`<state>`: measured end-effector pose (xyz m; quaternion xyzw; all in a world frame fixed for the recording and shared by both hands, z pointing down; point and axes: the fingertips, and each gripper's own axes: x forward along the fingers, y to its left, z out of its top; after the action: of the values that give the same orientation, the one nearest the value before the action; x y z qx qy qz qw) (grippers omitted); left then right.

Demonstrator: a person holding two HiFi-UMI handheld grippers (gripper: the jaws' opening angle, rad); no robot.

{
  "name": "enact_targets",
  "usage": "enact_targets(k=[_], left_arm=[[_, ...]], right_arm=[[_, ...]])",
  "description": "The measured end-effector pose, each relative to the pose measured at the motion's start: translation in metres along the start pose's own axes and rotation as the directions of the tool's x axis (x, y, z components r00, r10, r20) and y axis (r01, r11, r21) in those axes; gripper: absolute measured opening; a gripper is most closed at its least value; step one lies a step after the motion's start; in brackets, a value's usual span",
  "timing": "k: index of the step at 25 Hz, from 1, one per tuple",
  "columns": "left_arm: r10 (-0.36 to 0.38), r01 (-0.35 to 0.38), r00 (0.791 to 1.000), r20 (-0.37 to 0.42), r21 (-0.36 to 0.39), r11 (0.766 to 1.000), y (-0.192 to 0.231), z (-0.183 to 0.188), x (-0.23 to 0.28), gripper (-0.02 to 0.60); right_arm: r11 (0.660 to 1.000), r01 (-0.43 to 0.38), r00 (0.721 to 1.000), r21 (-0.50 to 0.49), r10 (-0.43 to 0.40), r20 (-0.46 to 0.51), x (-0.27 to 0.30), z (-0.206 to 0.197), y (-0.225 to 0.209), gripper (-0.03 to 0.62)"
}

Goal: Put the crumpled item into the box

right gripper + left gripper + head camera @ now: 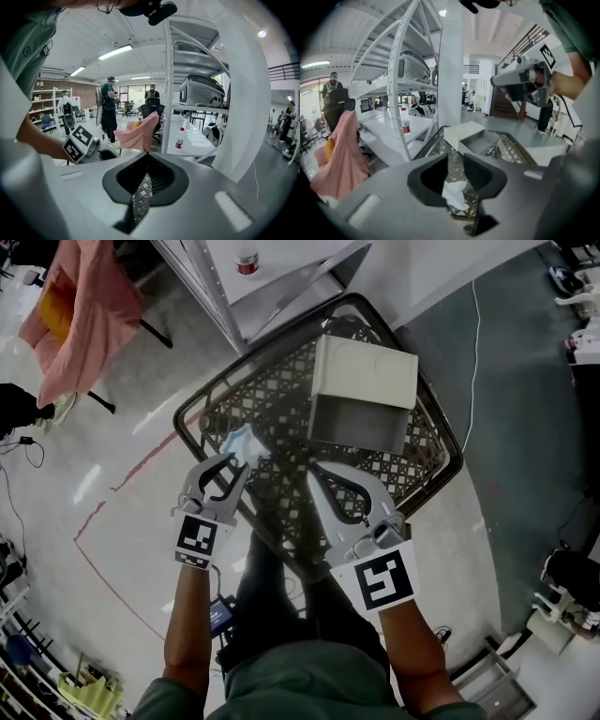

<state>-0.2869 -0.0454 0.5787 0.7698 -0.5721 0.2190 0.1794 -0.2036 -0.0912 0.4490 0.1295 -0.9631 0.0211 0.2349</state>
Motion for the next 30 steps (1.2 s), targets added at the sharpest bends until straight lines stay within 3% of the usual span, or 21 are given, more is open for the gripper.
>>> enact_targets(k=[11, 21, 30], left_arm=[[-0.003, 0.0, 0.992, -0.123, -0.018, 1.0, 0.003, -0.08, 0.048, 0.187], [-0.037, 0.037, 0.978, -0.204, -0.003, 0.999, 0.002, -0.126, 0.075, 0.213], [-0.029, 0.036, 0.98, -0.199, 0.03, 0.999, 0.006, -0.143, 0.086, 0.192]], right_arm=[[0.999, 0.007, 1.0, 0.053, -0.006, -0.017, 0.025, -0.039, -0.008, 0.003], [0.994, 0.019, 0.999, 0.103, -0.015, -0.043, 0.038, -0.07, -0.012, 0.003], [0.992, 0.03, 0.999, 0.126, -0.024, -0.049, 0.047, -0.084, -0.012, 0.003]])
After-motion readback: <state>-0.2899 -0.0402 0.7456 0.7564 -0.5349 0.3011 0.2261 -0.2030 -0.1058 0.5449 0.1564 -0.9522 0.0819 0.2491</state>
